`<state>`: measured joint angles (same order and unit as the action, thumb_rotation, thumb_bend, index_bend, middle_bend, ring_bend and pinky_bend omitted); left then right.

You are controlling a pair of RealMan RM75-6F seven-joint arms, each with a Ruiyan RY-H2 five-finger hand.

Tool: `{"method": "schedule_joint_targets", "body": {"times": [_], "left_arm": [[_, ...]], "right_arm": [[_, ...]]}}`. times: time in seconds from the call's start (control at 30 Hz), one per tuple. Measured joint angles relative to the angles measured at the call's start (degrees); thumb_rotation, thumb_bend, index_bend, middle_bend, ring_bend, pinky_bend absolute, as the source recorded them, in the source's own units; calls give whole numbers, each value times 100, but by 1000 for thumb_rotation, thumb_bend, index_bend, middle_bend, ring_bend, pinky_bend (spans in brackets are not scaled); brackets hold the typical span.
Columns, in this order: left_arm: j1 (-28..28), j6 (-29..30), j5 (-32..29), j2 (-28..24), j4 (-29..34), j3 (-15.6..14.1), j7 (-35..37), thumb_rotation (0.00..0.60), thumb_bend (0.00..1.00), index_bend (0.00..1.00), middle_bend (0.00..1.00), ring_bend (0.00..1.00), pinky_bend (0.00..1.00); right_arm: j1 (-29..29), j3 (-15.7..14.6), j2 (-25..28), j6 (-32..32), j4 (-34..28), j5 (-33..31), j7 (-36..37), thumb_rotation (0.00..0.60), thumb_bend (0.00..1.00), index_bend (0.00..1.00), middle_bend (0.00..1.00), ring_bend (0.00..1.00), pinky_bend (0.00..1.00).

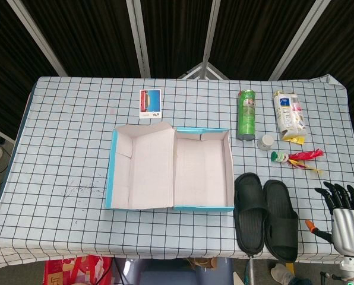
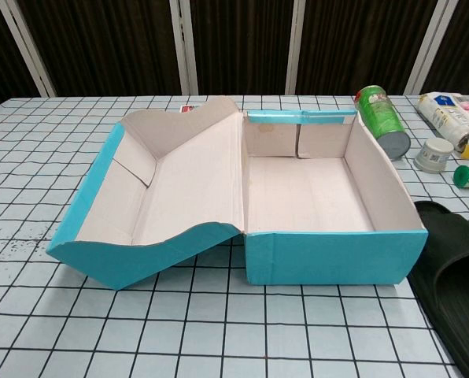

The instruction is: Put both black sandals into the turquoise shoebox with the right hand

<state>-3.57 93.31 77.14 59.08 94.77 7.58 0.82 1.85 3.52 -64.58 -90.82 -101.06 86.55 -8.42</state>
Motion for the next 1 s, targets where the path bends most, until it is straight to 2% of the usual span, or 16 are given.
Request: {"method": "schedule_joint_targets", "body": {"times": [0.47,0.77,1.0], "left_arm": [[-16,10,-4,-36,46,4,24,600,373,101,37,0,92],[-23,-1,-38,-55,54,10,31,600,373,101,37,0,92],[-38,3,-106,-54,58,30,10,600,373,101,37,0,91]], "right_arm": [[3,-29,11,50,-99,-29,55,600,174,247,176,118,18],[-31,-132,154,290,-252,-86,21,600,173,211,164,116,16],[-99,-180,255,557,-514,-210,-103,600,174,117,123,88,4]]}}
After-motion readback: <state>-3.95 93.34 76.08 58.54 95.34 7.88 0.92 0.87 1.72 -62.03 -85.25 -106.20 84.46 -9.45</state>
